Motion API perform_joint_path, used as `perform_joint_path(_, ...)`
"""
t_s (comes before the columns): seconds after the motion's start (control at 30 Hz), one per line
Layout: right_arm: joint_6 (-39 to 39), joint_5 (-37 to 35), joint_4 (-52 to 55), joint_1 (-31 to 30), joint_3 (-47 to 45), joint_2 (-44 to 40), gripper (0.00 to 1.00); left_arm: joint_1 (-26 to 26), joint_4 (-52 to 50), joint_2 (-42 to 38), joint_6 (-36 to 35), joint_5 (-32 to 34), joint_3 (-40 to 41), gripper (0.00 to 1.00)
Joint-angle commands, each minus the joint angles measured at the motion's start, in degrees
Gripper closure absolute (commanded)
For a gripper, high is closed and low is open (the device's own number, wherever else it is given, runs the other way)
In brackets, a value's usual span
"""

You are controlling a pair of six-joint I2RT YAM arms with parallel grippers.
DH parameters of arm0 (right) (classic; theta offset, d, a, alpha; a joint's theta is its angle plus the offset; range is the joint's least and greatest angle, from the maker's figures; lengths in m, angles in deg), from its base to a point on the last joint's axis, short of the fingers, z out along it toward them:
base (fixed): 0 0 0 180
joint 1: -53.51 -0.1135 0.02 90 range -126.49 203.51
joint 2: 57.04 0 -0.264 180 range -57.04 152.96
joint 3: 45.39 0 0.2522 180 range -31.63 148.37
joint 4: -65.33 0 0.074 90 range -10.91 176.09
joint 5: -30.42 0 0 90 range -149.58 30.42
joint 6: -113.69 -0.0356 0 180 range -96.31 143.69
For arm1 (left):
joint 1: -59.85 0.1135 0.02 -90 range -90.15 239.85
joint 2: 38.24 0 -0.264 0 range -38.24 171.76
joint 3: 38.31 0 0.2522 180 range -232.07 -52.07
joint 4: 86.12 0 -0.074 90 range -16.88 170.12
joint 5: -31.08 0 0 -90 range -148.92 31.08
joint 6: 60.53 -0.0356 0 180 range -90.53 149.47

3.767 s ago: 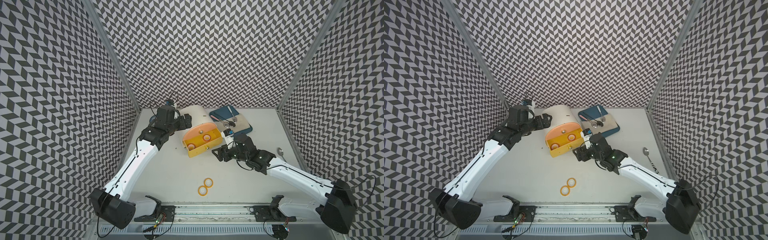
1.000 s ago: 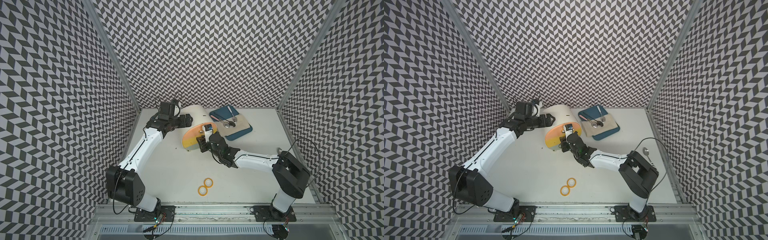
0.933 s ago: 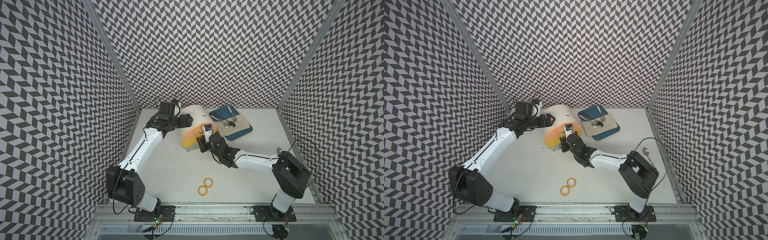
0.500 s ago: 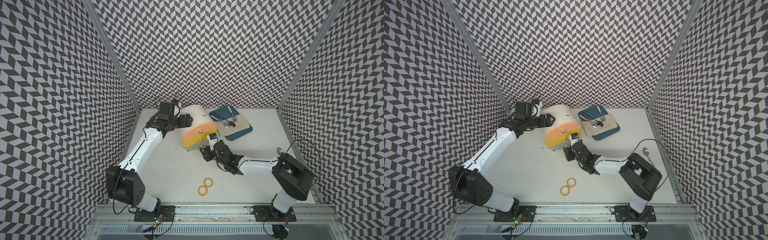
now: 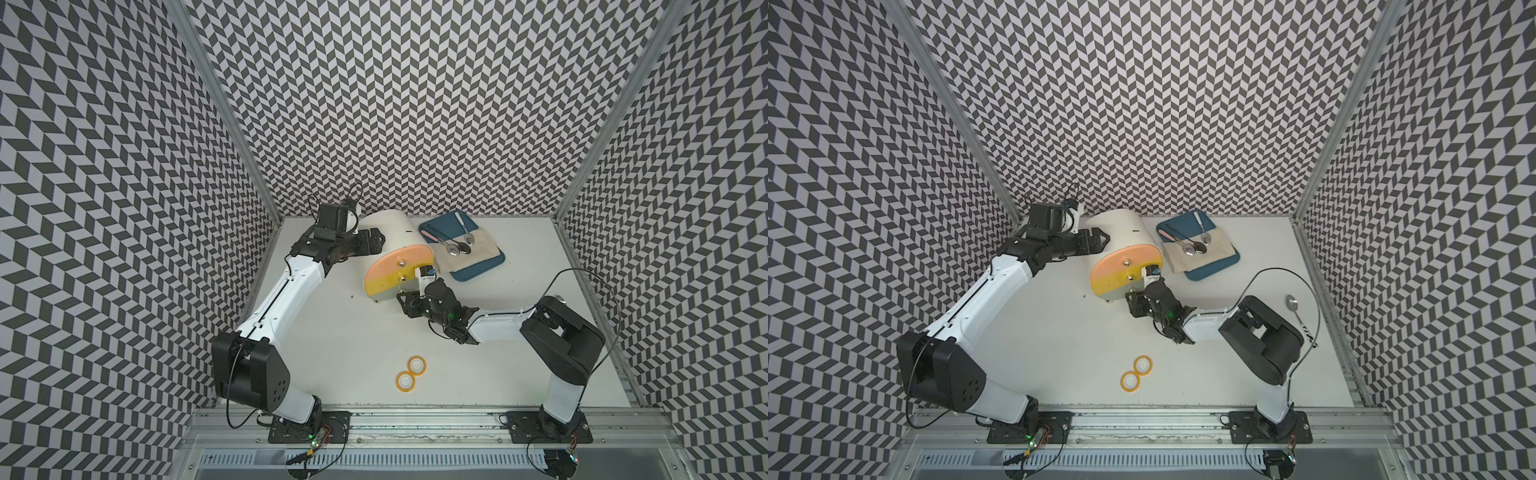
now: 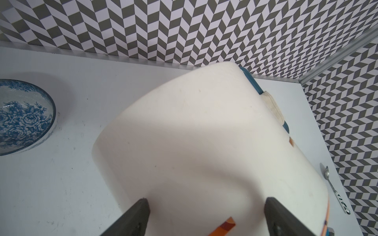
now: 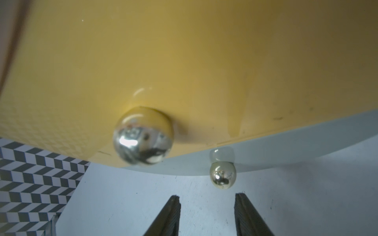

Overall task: Place the transparent tape into the drawer according to color
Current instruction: Close the drawer in the storage box, then open the drawer in the storage box.

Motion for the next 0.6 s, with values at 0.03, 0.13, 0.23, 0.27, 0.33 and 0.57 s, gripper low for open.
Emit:
perform_joint_path(0.03, -3.0, 2.7, -6.3, 0.8, 0.0, 1.7, 0.53, 0.5, -1.8, 0.8, -2.0, -0.2, 1.5, 0.09)
perform_joint_path(0.13, -4.1, 3.9, -7.4, 1.2, 0.1, 2.7, 0.54, 0.6, -1.8, 0.8, -2.1, -0.4, 1.4, 0.09)
perform_joint_path(0.23, -5.1, 5.2, -8.8, 1.6, 0.1, 3.5, 0.55, 0.7, -1.7, 0.8, -2.2, -0.5, 1.6, 0.09)
perform_joint_path(0.27, -5.2, 5.6, -9.4, 1.6, 0.1, 3.7, 0.56, 0.7, -1.7, 0.8, -2.3, -0.6, 1.6, 0.09)
perform_joint_path(0.33, -5.7, 6.0, -10.0, 1.7, 0.1, 4.0, 0.56, 0.8, -1.7, 0.8, -2.4, -0.6, 1.6, 0.09)
perform_joint_path(0.57, -6.8, 5.9, -11.7, 2.1, -0.1, 4.9, 0.57, 1.0, -1.6, 0.8, -2.6, -0.9, 1.9, 0.09)
